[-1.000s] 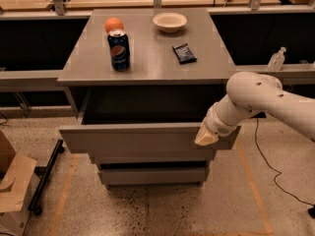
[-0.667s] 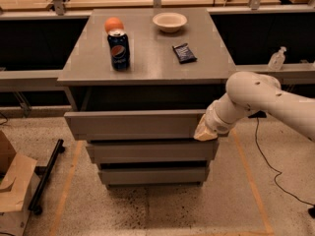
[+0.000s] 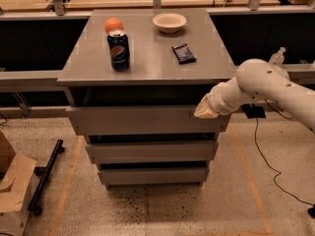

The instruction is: Close top drawer

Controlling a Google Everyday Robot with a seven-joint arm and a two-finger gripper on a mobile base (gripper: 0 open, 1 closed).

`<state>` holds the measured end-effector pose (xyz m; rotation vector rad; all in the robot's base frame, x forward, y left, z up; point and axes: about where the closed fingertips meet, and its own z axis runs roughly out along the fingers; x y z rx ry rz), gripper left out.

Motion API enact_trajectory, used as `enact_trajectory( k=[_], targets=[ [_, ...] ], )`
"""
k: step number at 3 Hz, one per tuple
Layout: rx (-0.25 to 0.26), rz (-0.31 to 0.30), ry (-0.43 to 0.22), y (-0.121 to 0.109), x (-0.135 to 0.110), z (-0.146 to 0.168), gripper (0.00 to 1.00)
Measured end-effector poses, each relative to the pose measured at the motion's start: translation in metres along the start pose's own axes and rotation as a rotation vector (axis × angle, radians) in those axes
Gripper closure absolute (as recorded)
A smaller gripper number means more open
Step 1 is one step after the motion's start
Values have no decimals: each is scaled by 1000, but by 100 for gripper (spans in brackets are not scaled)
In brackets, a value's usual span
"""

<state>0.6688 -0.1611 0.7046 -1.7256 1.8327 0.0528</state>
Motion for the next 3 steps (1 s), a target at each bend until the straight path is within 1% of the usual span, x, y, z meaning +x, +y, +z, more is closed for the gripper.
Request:
enact_trajectory(
  k=[1,3],
  targets=[
    [35,-10,-28,3,3,2,100],
    [55,24,-64,9,12,16,100]
  ],
)
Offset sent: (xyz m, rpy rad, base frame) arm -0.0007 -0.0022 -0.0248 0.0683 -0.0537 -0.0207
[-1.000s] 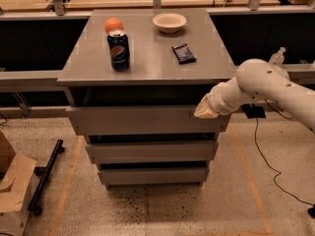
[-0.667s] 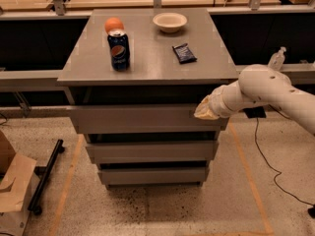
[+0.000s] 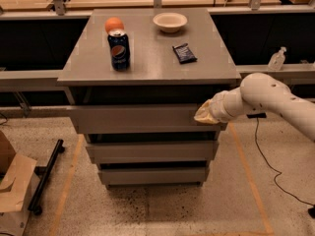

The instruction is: Close top drawer

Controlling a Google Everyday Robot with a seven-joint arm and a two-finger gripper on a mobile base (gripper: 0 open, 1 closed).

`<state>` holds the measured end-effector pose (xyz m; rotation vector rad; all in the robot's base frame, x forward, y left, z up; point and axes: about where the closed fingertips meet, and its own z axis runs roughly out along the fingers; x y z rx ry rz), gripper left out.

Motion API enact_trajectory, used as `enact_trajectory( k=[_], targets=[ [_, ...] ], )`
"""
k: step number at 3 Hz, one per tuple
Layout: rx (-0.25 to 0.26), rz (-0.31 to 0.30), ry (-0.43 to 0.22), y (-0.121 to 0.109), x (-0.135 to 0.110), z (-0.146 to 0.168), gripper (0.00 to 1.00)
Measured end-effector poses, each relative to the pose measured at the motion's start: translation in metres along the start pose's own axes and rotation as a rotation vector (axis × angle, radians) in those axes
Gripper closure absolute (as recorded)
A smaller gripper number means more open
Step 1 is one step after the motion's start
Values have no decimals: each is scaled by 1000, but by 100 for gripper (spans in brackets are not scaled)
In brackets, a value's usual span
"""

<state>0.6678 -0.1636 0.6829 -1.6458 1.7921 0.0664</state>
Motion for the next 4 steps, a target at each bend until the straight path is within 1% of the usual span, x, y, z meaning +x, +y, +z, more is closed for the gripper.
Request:
enact_trajectory(
  k=[1,2,4],
  targets=[
    [44,-4,-28,-17,-3,4,100],
    [97,7,-66,-37,-4,3,100],
    [97,7,-66,-35,-3,2,100]
  ],
)
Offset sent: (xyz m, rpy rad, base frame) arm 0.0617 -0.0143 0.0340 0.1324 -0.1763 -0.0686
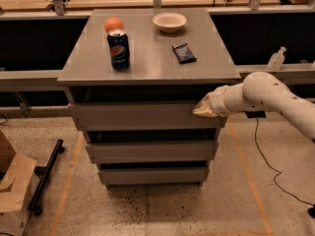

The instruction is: Close top drawer

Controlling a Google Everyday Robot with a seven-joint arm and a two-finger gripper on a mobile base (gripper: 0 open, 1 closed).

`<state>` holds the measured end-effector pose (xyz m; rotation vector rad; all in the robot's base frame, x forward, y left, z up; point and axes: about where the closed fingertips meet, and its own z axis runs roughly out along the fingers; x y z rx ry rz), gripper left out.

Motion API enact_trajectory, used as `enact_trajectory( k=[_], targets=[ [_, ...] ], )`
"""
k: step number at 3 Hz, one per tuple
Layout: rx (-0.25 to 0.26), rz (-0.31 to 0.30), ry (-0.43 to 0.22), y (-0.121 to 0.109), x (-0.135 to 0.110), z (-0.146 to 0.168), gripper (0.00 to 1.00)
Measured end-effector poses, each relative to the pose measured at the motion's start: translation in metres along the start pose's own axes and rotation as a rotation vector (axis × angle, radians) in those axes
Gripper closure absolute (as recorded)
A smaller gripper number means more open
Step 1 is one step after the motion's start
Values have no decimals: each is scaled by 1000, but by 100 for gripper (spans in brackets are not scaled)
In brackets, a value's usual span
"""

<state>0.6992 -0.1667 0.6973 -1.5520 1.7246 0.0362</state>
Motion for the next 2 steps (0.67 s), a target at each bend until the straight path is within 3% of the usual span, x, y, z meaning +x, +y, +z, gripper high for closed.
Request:
enact_trajectory(
  k=[1,2],
  targets=[
    [0,0,0,0,0,0,100],
    [0,0,0,0,0,0,83]
  ],
)
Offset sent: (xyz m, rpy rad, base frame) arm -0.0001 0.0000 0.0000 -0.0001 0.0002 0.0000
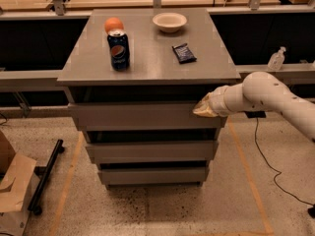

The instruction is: Close top drawer

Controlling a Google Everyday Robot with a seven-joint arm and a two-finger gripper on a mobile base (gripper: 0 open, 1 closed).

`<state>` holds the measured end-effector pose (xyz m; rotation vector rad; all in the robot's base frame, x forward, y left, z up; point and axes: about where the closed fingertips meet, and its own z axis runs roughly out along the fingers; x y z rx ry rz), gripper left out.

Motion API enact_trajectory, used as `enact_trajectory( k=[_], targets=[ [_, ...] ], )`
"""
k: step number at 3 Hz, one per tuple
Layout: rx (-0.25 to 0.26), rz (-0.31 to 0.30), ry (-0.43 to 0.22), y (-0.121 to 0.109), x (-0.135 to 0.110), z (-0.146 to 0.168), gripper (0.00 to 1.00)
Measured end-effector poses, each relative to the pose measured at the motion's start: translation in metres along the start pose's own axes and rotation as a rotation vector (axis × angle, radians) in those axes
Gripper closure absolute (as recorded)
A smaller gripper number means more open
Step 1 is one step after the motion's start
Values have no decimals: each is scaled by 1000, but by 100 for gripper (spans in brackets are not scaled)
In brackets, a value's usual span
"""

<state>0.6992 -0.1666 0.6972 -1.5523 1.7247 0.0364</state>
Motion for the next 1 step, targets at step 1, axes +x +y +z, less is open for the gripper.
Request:
enact_trajectory(
  k=[1],
  targets=[
    [0,0,0,1,0,0,59]
  ],
)
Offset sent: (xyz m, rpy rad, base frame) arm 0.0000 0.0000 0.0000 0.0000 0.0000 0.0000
